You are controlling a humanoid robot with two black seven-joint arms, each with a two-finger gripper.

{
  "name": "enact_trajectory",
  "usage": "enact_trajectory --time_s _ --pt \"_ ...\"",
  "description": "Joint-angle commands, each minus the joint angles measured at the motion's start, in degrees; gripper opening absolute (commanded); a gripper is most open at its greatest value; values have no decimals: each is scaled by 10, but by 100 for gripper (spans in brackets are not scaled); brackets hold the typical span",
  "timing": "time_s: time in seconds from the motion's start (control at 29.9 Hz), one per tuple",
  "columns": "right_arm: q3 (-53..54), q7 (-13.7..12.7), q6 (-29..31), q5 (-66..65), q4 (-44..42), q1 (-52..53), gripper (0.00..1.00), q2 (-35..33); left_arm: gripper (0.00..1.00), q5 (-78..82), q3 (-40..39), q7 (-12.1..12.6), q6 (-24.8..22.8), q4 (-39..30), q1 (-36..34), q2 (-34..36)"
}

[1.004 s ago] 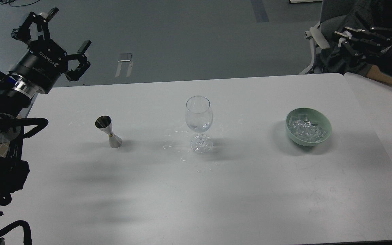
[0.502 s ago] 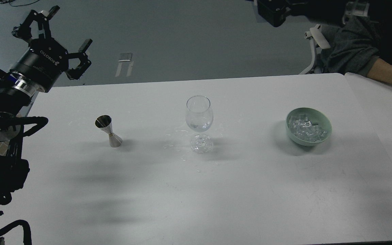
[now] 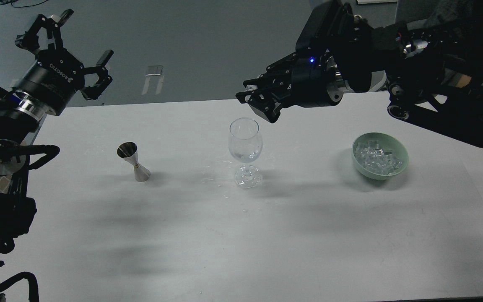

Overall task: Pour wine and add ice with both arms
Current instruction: 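Carry the right gripper over the wine glass and drop ice in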

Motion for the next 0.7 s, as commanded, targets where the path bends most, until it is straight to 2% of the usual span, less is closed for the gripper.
enact_trajectory --time_s 0.0,0.2,0.67 --pt "-8 1 30 18 -35 2 4 35 98 0 0 0 0 0 0 -1" --pt "-11 2 77 54 -62 13 5 67 98 0 0 0 0 -7 3 -3" --pt "-33 1 88 53 -83 26 8 78 98 0 0 0 0 -15 11 -8"
